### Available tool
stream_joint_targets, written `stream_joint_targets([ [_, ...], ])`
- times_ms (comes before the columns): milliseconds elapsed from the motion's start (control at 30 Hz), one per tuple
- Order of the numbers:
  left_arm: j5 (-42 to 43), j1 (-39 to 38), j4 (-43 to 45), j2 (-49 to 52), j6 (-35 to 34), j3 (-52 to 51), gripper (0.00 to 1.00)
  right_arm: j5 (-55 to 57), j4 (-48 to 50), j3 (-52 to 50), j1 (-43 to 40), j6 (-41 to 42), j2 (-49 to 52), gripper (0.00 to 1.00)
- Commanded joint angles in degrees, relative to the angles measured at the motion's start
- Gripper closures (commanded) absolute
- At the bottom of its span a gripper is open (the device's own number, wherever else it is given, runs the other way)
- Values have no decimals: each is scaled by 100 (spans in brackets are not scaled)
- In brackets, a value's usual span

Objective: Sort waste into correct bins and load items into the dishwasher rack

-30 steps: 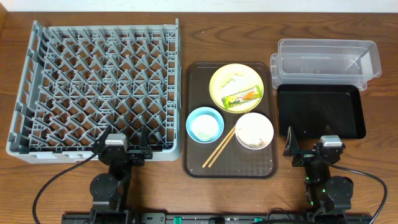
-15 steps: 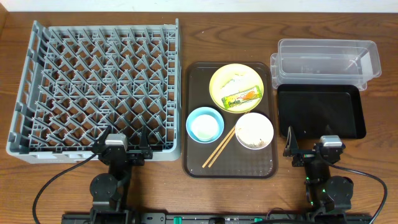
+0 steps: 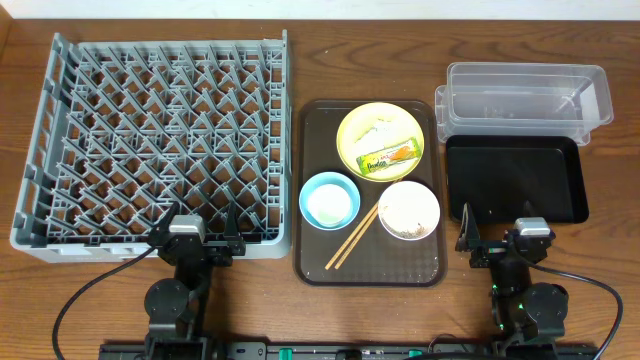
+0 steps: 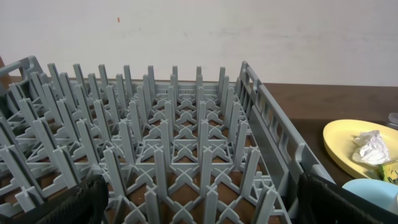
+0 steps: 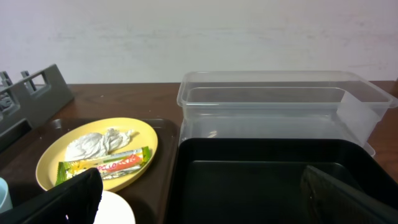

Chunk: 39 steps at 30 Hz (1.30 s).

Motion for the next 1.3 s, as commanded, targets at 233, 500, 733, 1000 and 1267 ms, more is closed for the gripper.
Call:
stream_joint_targets([
  [233, 125, 28, -232, -28, 24, -66, 2, 4, -13, -9, 50, 160, -35, 1],
  [500, 127, 28, -238, -28, -363, -55, 2, 2, -4, -9, 50, 234, -35, 1],
  [733, 127, 28, -581, 168, -452, 385, 2, -170, -107, 291, 50, 232, 59, 1],
  [1000, 129, 28, -1668, 1565, -490, 1987, 2, -485, -389, 1462, 50, 229, 1480, 1],
  [1267, 129, 28, -3362, 3692, -490, 3952, 2, -1349, -1266, 3539, 52, 225, 4081, 1],
])
